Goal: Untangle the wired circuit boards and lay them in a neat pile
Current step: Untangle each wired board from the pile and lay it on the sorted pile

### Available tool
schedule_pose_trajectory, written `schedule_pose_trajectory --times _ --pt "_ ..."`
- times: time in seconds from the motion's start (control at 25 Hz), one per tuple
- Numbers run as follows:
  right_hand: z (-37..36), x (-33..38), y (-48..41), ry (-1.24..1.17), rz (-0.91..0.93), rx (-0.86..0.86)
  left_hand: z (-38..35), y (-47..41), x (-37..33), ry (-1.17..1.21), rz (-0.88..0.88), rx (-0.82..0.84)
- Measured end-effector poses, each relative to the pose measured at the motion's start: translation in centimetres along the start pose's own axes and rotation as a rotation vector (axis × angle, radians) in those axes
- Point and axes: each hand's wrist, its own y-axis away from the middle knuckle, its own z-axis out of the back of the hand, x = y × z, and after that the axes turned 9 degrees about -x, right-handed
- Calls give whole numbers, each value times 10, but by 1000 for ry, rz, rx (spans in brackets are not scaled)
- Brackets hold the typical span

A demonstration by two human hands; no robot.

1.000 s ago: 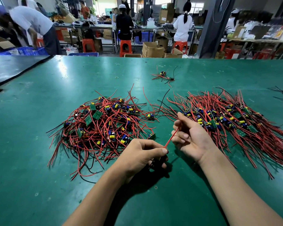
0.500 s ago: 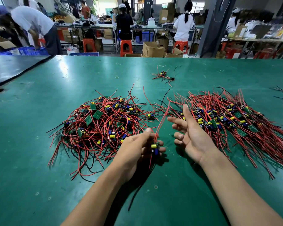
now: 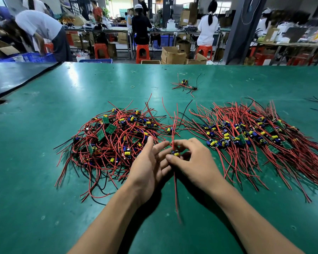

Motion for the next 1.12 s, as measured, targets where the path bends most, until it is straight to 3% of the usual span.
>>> schedule_pose_trajectory --times 0.16,0.28,0.36,0.48,0.64,0.96,1.04,1.12 --pt "15 -10 -13 48 -34 -189 -1 2 8 -164 -177 -68" --pt "34 -24 -21 221 -71 -289 9 1 11 -710 -625 -258" --pt "38 -28 -20 393 -50 -307 13 0 12 -1031 -852 -305" --pt "28 -20 -15 428 95 -187 12 -3 14 -1212 -924 -275" --pt "14 -15 -9 491 113 91 13 -4 15 -1326 -929 -254" --pt "39 -19 -17 650 -87 66 12 5 16 -1305 -1059 -239" --pt "28 -15 -14 552 -1 -2 10 6 15 -1271 -1113 -233" --pt "17 -8 -10 237 25 -93 9 7 15 -1234 -1154 -220"
